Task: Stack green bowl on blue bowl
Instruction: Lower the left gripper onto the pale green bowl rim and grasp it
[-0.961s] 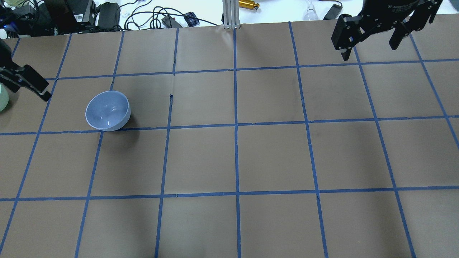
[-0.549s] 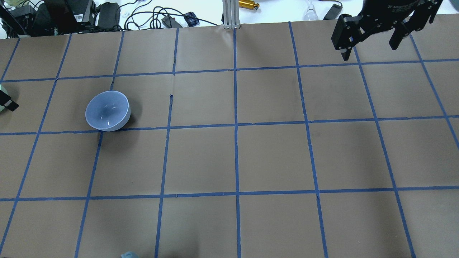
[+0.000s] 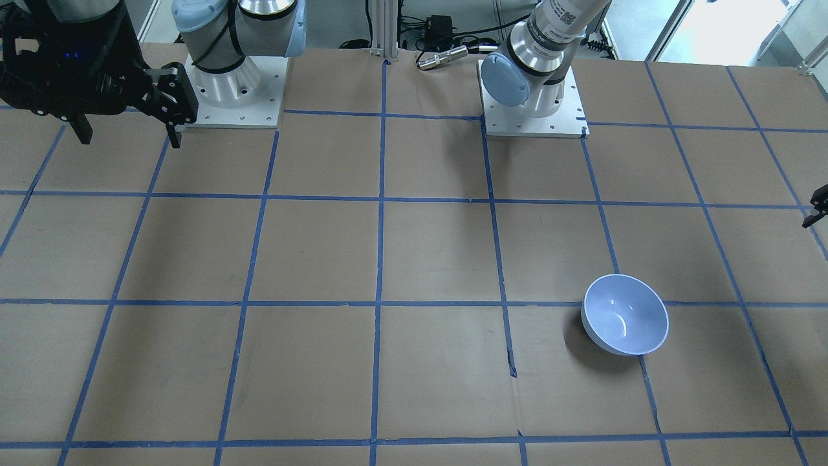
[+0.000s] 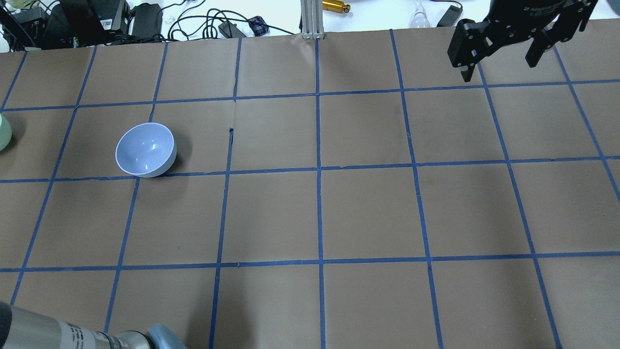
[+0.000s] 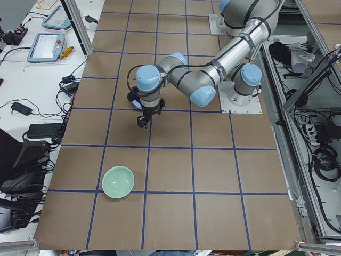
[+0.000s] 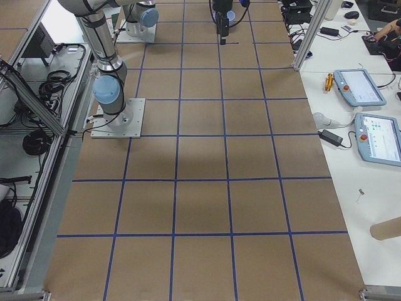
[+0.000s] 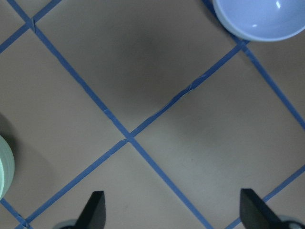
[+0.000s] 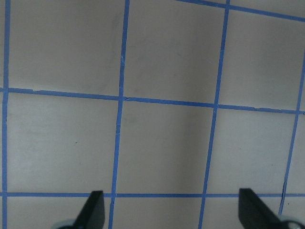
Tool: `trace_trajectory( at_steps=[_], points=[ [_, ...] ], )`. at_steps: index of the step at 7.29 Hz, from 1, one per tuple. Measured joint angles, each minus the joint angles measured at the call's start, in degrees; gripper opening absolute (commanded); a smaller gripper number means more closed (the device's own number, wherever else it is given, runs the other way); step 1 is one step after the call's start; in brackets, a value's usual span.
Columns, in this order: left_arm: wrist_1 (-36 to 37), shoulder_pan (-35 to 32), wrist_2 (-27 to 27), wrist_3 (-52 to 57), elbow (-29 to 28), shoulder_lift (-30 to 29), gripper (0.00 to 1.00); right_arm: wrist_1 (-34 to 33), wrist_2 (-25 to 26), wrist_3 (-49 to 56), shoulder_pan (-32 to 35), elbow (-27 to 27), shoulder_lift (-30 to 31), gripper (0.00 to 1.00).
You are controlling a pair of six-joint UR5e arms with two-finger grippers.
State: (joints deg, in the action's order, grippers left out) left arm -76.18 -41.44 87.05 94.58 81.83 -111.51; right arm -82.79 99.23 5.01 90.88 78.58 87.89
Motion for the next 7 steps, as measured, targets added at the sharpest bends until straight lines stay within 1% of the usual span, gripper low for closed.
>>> trace_trajectory(
  at_steps=[2, 3, 5, 7],
  points=[
    [0.85, 1.38, 0.38, 9.92, -8.33, -7.55, 1.0, 0.0, 0.0, 0.0, 0.0, 0.0, 0.0, 1.0],
    [1.55, 1.79, 0.45, 14.36, -11.13, -11.04, 1.0, 0.0, 0.0, 0.0, 0.0, 0.0, 0.0, 1.0],
    [4.02, 2.99, 0.48, 23.27, -14.66, -16.09, 1.0, 0.0, 0.0, 0.0, 0.0, 0.0, 0.0, 1.0],
    [5.12, 3.41, 0.43, 29.65, -17.97, -20.42, 1.0, 0.0, 0.0, 0.0, 0.0, 0.0, 0.0, 1.0]
  ],
)
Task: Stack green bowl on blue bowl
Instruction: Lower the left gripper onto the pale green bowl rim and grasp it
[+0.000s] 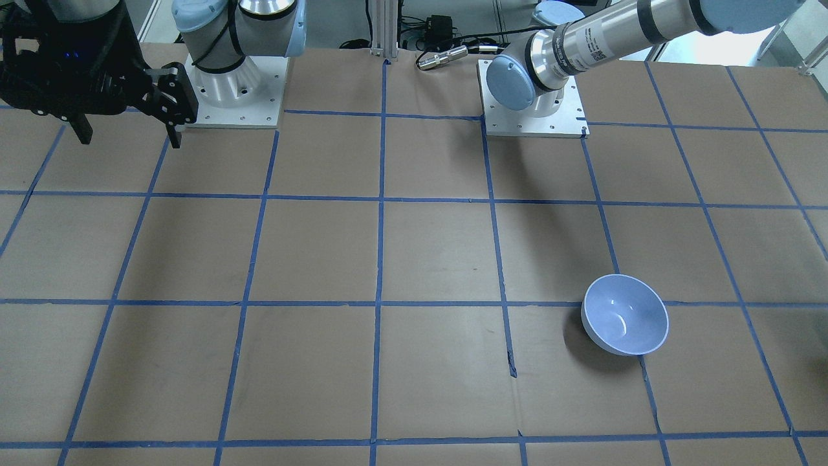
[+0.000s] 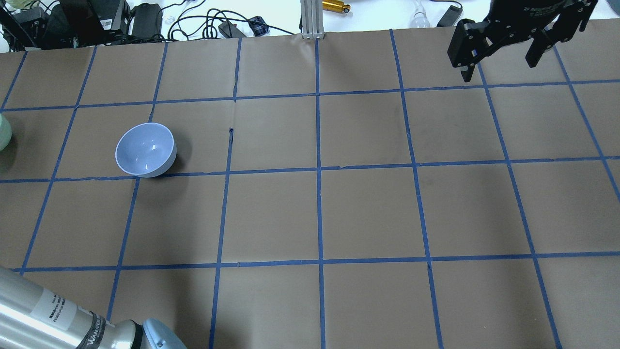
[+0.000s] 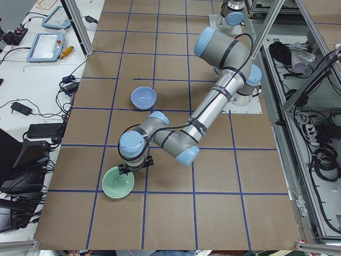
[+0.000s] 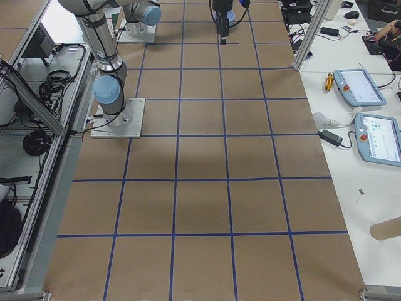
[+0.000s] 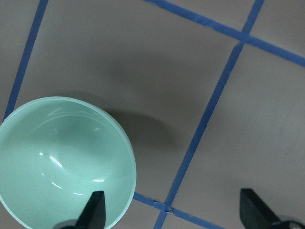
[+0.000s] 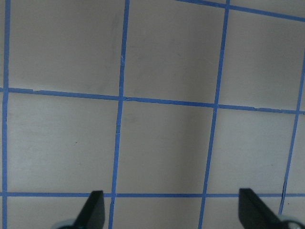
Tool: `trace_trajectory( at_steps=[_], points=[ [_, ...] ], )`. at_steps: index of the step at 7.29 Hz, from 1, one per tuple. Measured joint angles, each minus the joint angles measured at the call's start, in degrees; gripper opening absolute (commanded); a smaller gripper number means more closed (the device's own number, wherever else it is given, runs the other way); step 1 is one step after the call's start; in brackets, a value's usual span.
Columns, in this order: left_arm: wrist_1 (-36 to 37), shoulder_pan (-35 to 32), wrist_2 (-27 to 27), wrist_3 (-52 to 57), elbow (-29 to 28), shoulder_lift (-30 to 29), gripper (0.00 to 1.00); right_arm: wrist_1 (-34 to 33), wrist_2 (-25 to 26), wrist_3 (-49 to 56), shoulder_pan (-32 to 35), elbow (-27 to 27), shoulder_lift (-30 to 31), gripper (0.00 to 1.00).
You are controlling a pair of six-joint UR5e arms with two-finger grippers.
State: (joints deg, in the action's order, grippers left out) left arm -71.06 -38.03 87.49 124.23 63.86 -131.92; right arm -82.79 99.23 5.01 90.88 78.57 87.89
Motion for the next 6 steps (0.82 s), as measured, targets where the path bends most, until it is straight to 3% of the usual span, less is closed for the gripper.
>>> trace_trajectory(
  at_steps=[6],
  points=[
    [2.25, 0.14, -0.41, 3.77, -1.95, -6.16, 0.97, 0.0, 0.0, 0.0, 0.0, 0.0, 0.0, 1.0]
  ],
)
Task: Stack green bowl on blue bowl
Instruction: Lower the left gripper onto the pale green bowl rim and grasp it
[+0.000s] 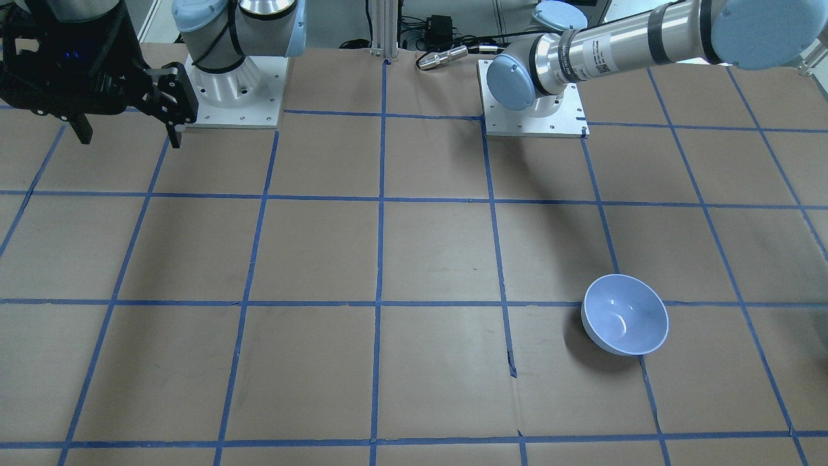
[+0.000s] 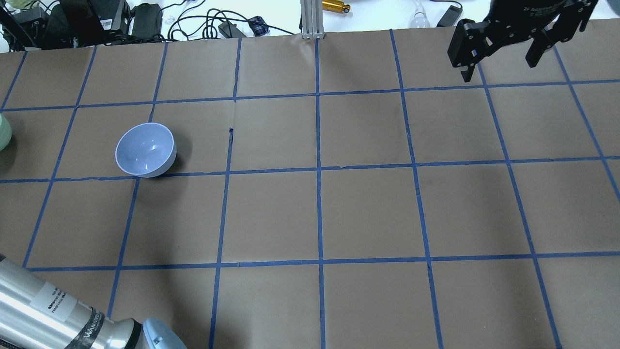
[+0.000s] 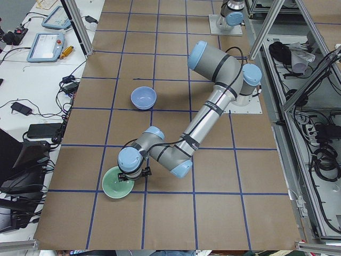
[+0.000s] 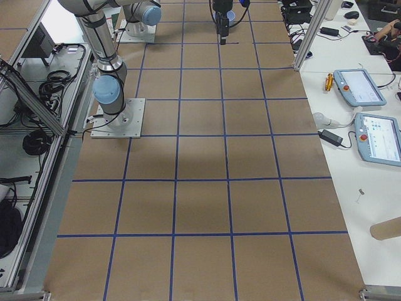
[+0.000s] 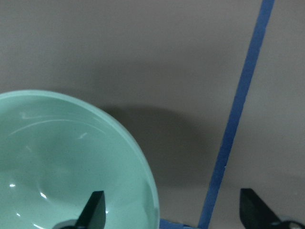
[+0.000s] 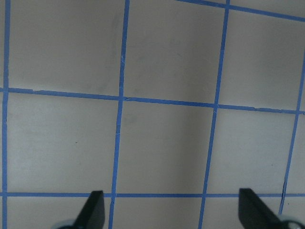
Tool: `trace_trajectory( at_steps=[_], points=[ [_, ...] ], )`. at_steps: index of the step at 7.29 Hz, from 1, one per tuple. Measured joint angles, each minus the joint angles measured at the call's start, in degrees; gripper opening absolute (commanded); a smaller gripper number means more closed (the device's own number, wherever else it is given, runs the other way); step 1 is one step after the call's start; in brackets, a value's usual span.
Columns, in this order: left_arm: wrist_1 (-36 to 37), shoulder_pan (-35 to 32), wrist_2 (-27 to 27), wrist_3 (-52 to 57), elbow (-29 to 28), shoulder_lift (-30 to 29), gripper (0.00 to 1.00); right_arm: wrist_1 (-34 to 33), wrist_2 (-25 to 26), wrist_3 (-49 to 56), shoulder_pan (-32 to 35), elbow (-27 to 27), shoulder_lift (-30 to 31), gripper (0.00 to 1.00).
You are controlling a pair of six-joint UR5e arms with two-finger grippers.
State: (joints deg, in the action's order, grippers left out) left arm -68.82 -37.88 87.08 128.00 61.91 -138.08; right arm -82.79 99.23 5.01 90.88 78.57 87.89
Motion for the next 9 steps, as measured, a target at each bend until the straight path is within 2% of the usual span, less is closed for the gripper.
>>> trace_trajectory(
  at_steps=[1, 2, 3, 6, 8, 9],
  points=[
    [0.25, 0.0, 0.01, 0.04, -0.4, -0.48, 0.9, 0.0, 0.0, 0.0, 0.0, 0.0, 0.0, 1.0],
    [0.37, 0.0, 0.02, 0.05, -0.72, -0.86, 0.76, 0.0, 0.0, 0.0, 0.0, 0.0, 0.0, 1.0],
    [0.41, 0.0, 0.0, 0.05, -0.89, -1.06, 0.67, 0.0, 0.0, 0.0, 0.0, 0.0, 0.0, 1.0],
    [0.51, 0.0, 0.01, 0.77, -0.99, -0.86, 0.51, 0.0, 0.0, 0.0, 0.0, 0.0, 0.0, 1.0],
    [0.61, 0.0, -0.04, 1.22, -1.0, -0.86, 0.15, 0.0, 0.0, 0.0, 0.0, 0.0, 0.0, 1.0],
    [0.76, 0.0, -0.06, 1.48, -0.99, -0.85, 0.0, 0.0, 0.0, 0.0, 0.0, 0.0, 0.0, 1.0]
  ],
)
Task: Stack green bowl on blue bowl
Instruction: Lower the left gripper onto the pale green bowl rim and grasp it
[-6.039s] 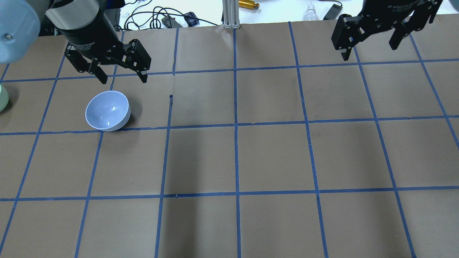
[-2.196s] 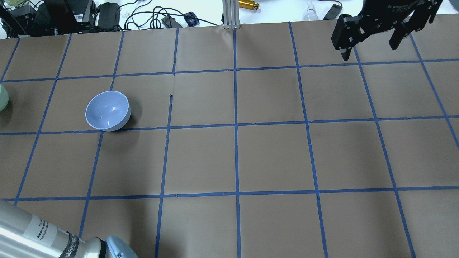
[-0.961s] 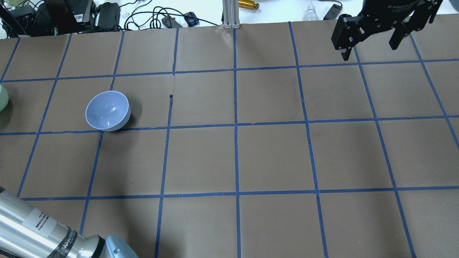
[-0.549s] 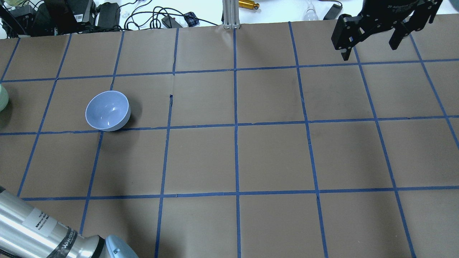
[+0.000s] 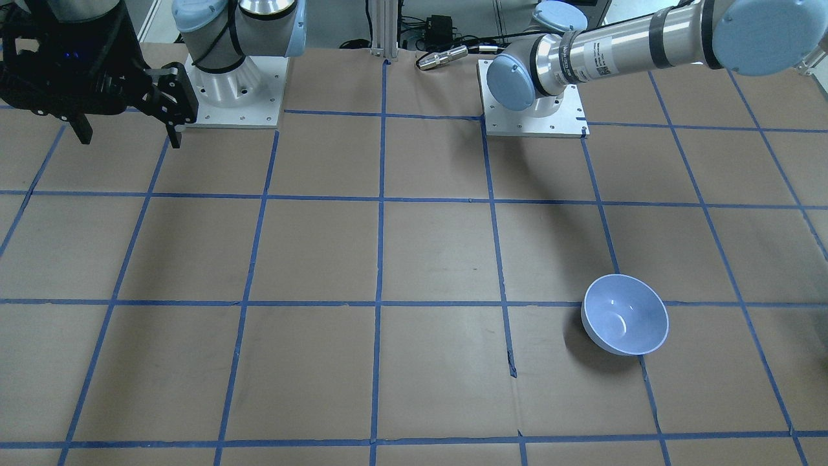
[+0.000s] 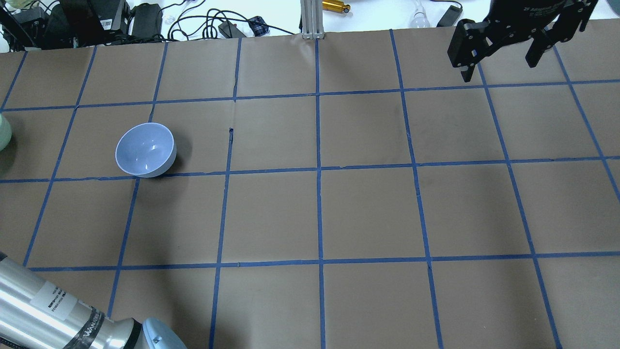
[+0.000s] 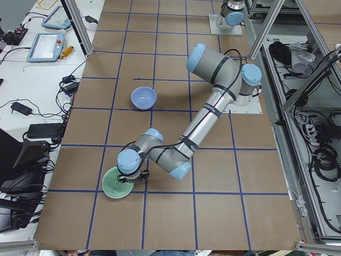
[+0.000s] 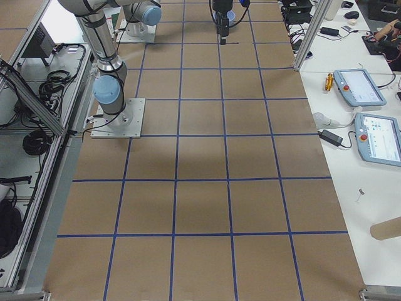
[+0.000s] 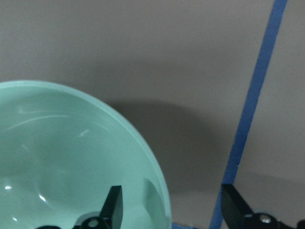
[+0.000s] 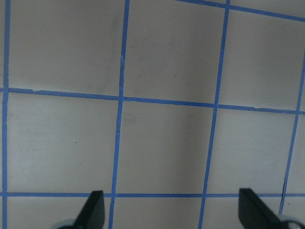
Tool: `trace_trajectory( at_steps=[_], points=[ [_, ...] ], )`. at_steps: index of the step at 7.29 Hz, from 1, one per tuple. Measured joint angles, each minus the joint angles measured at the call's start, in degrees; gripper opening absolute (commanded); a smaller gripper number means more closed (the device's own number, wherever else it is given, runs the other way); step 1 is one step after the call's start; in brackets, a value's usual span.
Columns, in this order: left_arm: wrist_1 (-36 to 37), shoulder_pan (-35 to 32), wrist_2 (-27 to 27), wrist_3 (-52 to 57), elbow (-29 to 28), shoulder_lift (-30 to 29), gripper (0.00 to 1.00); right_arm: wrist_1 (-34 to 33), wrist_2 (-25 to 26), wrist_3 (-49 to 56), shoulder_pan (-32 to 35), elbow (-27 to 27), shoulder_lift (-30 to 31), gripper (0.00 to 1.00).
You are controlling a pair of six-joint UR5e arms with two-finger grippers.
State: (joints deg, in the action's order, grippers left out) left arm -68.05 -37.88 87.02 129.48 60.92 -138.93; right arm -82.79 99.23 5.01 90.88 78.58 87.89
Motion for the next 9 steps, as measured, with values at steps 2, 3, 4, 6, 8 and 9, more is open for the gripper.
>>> trace_trajectory(
  at_steps=[2, 3, 4, 6, 8, 9],
  points=[
    [0.1, 0.0, 0.01, 0.35, 0.14, 0.15, 0.0, 0.0, 0.0, 0.0, 0.0, 0.0, 0.0, 1.0],
    [0.13, 0.0, -0.01, 0.42, 0.2, 0.16, 0.0, 0.0, 0.0, 0.0, 0.0, 0.0, 0.0, 1.0],
    [0.17, -0.01, -0.01, 0.47, 0.24, 0.23, 0.0, 0.0, 0.0, 0.0, 0.0, 0.0, 0.0, 1.0],
    [0.2, -0.07, -0.03, 0.5, 0.25, 0.4, 0.0, 0.0, 0.0, 0.0, 0.0, 0.0, 0.0, 1.0],
    [0.18, -0.08, -0.07, 0.51, 0.26, 0.56, 0.0, 0.0, 0.0, 0.0, 0.0, 0.0, 0.0, 1.0],
    [0.12, -0.11, -0.13, 0.49, 0.32, 0.94, 0.0, 0.0, 0.0, 0.0, 0.0, 0.0, 0.0, 1.0]
  ],
)
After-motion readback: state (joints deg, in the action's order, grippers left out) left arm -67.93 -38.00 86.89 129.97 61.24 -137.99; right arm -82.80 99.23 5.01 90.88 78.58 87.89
